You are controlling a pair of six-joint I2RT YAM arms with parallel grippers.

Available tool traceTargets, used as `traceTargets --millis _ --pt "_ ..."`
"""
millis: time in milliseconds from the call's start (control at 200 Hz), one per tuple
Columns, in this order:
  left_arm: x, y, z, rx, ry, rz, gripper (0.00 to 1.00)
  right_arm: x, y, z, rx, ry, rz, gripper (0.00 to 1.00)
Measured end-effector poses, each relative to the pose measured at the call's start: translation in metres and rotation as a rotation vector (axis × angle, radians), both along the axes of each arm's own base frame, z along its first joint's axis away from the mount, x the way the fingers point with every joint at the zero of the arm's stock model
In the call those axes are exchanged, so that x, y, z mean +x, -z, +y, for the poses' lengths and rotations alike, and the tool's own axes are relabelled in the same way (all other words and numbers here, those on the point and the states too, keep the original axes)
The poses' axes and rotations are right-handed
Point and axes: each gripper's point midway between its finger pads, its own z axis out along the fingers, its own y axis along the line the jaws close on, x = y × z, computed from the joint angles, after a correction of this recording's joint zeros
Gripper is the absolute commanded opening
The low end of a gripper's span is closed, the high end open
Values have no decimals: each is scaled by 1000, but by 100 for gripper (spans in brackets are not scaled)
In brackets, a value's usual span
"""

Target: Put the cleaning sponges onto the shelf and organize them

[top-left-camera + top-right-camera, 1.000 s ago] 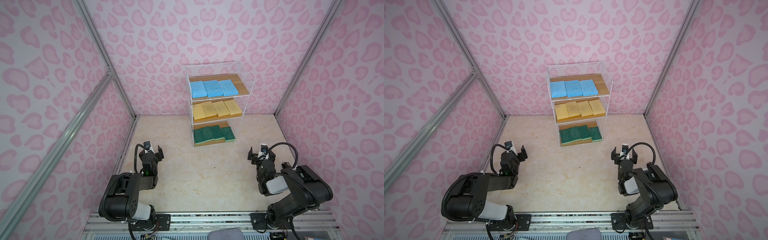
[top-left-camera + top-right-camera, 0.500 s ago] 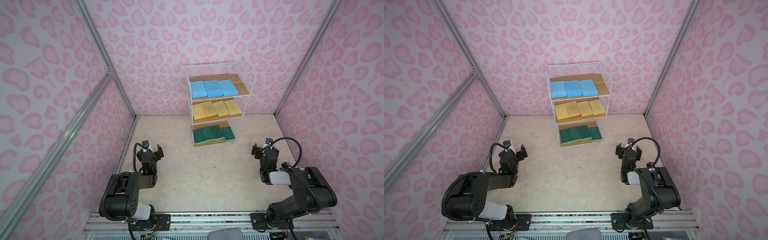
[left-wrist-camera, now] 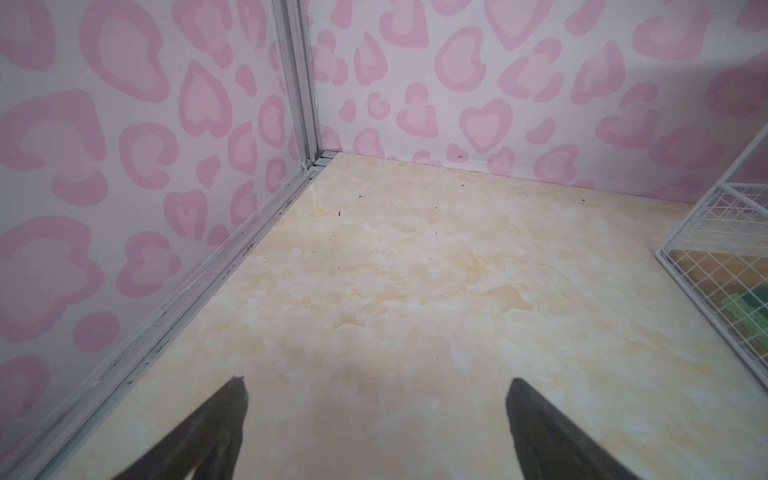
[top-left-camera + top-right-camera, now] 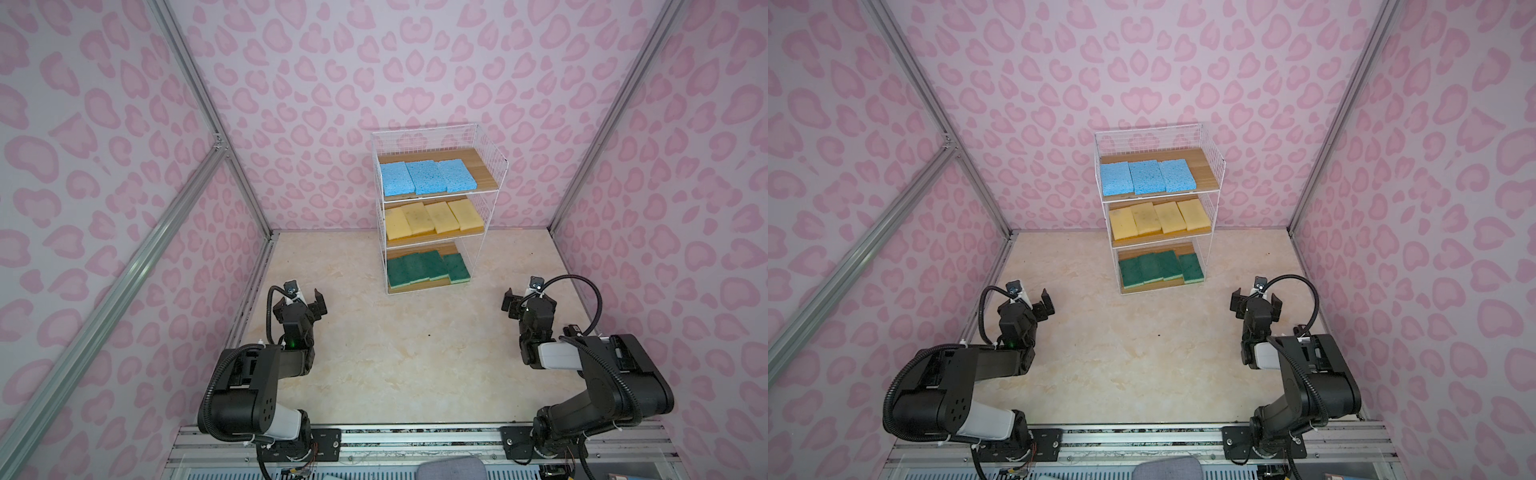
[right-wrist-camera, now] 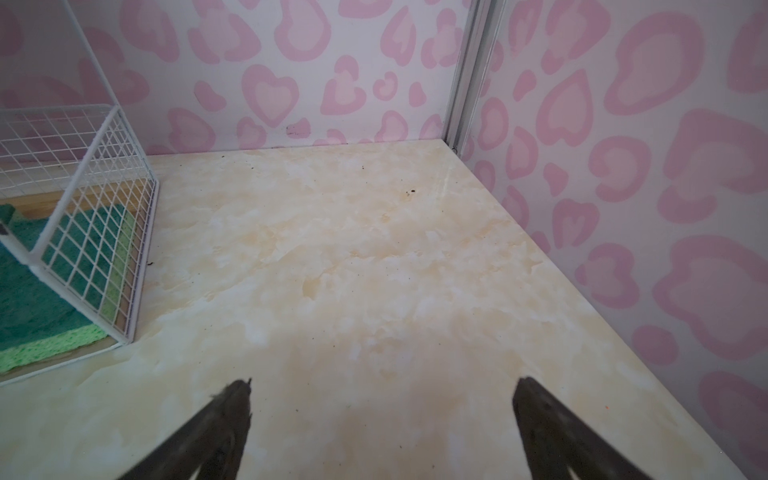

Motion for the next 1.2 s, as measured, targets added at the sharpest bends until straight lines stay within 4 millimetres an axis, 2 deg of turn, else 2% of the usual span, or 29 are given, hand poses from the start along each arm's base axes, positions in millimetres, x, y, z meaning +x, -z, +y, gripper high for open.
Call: traceTargets --millis 1200 --pt "0 0 -1 0 1 0 98 3 -1 1 0 -4 2 100"
